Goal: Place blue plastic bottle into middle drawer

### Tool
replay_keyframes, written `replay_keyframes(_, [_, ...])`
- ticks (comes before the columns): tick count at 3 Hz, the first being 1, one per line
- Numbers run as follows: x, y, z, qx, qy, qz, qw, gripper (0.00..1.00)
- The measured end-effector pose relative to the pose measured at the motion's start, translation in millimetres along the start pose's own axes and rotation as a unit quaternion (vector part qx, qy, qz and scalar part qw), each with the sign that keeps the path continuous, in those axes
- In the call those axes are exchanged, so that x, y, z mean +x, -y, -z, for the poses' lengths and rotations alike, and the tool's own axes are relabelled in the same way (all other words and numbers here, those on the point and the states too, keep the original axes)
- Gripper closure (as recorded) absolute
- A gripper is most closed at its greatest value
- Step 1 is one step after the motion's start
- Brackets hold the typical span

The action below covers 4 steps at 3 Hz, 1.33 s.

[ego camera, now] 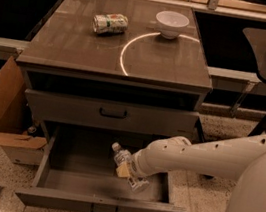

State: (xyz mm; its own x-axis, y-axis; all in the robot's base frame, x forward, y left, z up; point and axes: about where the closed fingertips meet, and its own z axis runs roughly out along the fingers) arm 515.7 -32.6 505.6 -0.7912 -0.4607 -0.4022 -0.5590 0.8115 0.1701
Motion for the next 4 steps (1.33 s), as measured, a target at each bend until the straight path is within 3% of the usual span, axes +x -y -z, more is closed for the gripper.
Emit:
replay_keyframes(1, [-2, 11, -22, 0.000, 0.009, -0.010, 0.9999, 1.00])
replay_keyframes(3, [-4, 21, -65, -0.038, 0.030, -0.029, 0.9984, 1.00])
replay_keyframes(4, [-9, 24, -79, -0.063, 0.039, -0.030, 0.9968, 0.81])
